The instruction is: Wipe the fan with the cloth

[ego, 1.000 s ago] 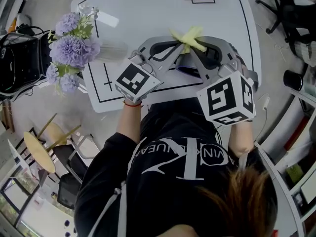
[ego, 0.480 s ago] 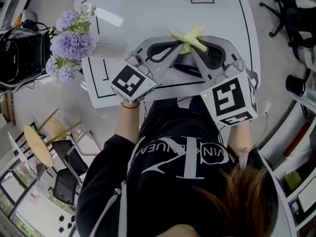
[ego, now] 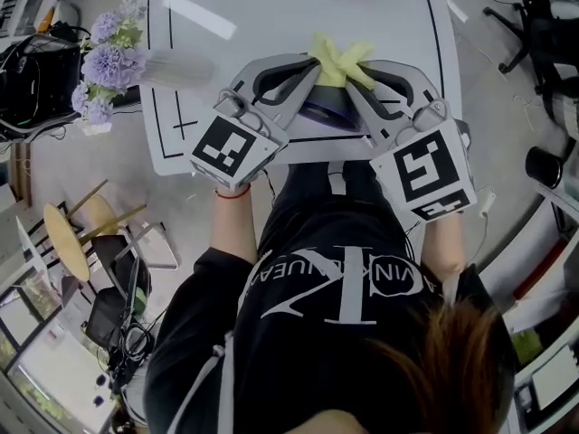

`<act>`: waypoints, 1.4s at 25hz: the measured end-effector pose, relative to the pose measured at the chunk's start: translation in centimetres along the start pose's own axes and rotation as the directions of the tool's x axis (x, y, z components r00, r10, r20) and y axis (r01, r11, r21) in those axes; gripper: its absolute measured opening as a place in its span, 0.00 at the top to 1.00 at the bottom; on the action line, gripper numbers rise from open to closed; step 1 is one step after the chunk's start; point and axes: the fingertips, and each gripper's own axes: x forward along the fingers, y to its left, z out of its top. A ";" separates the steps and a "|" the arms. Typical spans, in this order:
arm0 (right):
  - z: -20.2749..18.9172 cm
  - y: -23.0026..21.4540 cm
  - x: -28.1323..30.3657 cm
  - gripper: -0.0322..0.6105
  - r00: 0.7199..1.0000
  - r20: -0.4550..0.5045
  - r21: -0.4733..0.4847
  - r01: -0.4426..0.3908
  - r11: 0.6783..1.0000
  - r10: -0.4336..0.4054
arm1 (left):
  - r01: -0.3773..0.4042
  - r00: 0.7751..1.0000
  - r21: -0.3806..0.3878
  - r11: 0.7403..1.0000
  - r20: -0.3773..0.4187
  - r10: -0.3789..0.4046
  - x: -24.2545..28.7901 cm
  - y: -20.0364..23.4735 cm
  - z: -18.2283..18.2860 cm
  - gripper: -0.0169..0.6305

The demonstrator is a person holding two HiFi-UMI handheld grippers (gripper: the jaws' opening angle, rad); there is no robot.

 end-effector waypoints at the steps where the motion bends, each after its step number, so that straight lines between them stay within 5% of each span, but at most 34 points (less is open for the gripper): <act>1: -0.3 -0.1 -0.2 0.86 1.000 0.003 0.004 -0.007 1.000 0.007 | -0.013 1.000 0.007 1.000 -0.006 0.013 0.2 -0.2 0.1 0.96; 9: -3.3 0.2 -1.1 0.86 0.999 -0.001 0.013 -0.041 0.999 0.041 | -0.194 0.981 -0.020 0.981 -0.010 0.194 -0.8 0.2 0.6 0.96; 20: -6.0 0.1 -0.8 0.86 0.997 -0.023 0.016 -0.078 0.997 0.079 | -0.418 0.899 -0.160 0.894 0.068 0.432 -3.9 2.3 -0.4 0.96; 35: -8.6 1.0 -0.6 0.86 0.990 -0.063 -0.047 -0.128 0.991 0.125 | -0.524 0.842 -0.150 0.839 0.059 0.536 -4.7 -0.4 -0.8 0.96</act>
